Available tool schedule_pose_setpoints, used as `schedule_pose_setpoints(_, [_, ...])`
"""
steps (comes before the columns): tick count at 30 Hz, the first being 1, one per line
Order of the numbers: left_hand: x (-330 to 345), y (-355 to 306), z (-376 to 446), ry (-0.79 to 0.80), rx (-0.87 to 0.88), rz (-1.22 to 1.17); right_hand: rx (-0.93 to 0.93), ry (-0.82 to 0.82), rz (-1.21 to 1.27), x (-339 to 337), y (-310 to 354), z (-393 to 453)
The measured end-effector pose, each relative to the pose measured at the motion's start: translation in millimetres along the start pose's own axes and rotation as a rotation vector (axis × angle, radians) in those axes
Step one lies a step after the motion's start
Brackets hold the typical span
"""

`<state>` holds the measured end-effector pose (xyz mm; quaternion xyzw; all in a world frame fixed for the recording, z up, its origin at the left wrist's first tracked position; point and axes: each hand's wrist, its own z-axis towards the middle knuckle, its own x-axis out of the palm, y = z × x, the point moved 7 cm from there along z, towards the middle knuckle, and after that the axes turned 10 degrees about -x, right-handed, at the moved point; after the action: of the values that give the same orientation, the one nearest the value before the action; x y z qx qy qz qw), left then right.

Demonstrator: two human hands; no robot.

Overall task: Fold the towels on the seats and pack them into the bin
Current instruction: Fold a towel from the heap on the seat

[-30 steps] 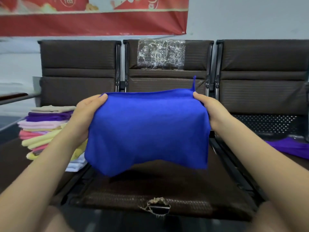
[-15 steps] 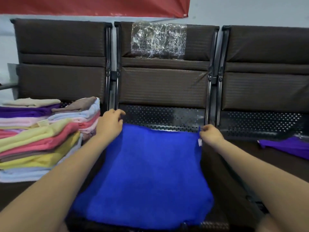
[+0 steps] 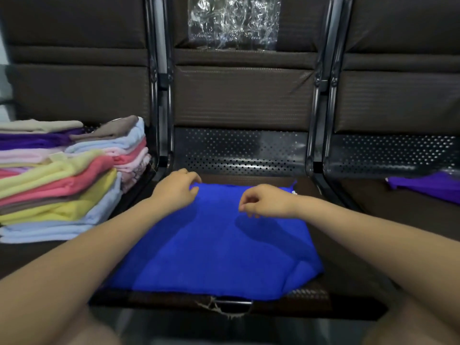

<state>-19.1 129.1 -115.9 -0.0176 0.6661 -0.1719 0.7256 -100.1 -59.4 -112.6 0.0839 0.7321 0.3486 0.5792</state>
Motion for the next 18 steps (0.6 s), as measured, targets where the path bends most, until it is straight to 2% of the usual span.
schedule_pose_setpoints(4, [9, -24, -51, 0.168, 0.104, -0.142, -0.06, 0.186, -0.01, 33, 19, -36])
schedule_pose_setpoints(7, [20, -35, -93, 0.38, 0.089, -0.339, -0.165, 0.119, -0.078, 53, 35, -61])
schedule_pose_setpoints(9, [25, -40, -119, 0.48, 0.142, -0.324, -0.29, 0.091, -0.168, 68, 51, -79])
schedule_pose_setpoints(12, [22, -41, -141, 0.484, 0.248, -0.274, -0.399, 0.113, -0.325, 80, 58, -89])
schedule_pose_setpoints(16, [18, -33, -148, 0.396, 0.287, -0.259, -0.355, 0.032, -0.199, 65, 54, -82])
schedule_pose_setpoints(18, [20, -34, -150, 0.32, 0.343, -0.129, -0.296, -0.041, -0.146, 57, 51, -78])
